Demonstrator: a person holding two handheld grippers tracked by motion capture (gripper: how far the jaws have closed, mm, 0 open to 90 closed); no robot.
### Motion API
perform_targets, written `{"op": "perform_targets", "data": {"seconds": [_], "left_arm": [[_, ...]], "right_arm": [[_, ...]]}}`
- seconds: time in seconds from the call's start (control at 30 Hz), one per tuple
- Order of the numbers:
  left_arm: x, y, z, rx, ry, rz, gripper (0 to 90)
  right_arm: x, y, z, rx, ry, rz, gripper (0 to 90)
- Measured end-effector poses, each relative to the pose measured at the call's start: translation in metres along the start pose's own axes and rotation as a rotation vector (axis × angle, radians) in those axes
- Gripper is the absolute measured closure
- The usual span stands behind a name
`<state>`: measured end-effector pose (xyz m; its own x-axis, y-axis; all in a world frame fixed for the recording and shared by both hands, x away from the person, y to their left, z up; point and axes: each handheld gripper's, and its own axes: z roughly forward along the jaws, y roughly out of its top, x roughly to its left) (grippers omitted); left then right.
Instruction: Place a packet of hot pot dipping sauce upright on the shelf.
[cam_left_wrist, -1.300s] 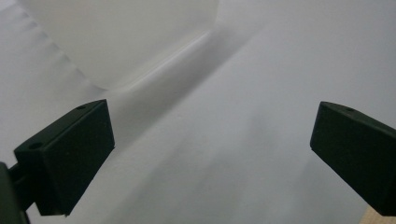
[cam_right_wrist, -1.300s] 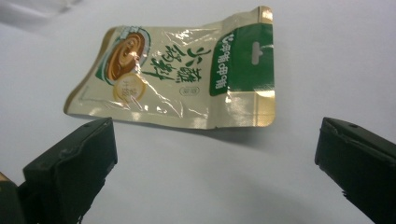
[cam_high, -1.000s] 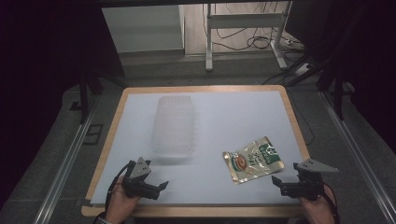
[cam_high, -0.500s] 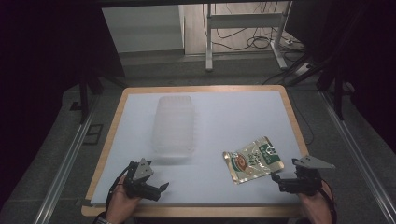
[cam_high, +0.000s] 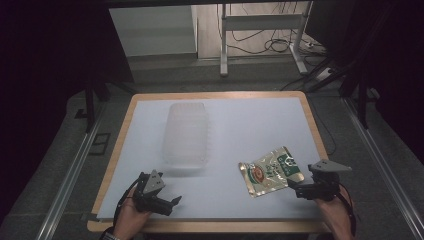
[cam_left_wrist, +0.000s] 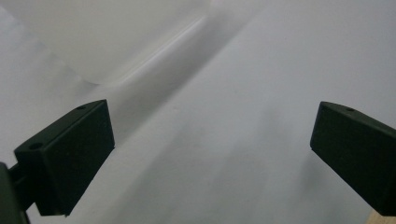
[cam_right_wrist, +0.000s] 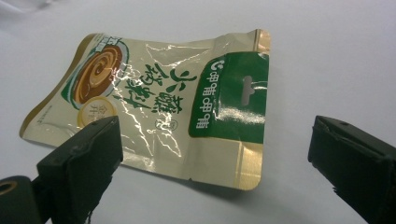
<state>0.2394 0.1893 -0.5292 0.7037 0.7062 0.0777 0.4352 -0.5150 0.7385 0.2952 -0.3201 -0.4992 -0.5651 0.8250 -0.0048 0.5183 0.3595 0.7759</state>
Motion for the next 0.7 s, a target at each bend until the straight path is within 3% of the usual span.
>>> {"op": "perform_targets", "data": {"seconds": [0.4, 0.7], "left_arm": [[0.0, 0.0, 0.001, 0.009, 0.005, 0.007, 0.0], [-0.002, 0.0, 0.003, 0.02, 0.009, 0.017, 0.0]], "right_arm": [[-0.006, 0.007, 0.016, 0.034, 0.012, -0.012, 3.5], [-0.008, 0.015, 0.036, 0.079, 0.052, -0.021, 3.3]]}}
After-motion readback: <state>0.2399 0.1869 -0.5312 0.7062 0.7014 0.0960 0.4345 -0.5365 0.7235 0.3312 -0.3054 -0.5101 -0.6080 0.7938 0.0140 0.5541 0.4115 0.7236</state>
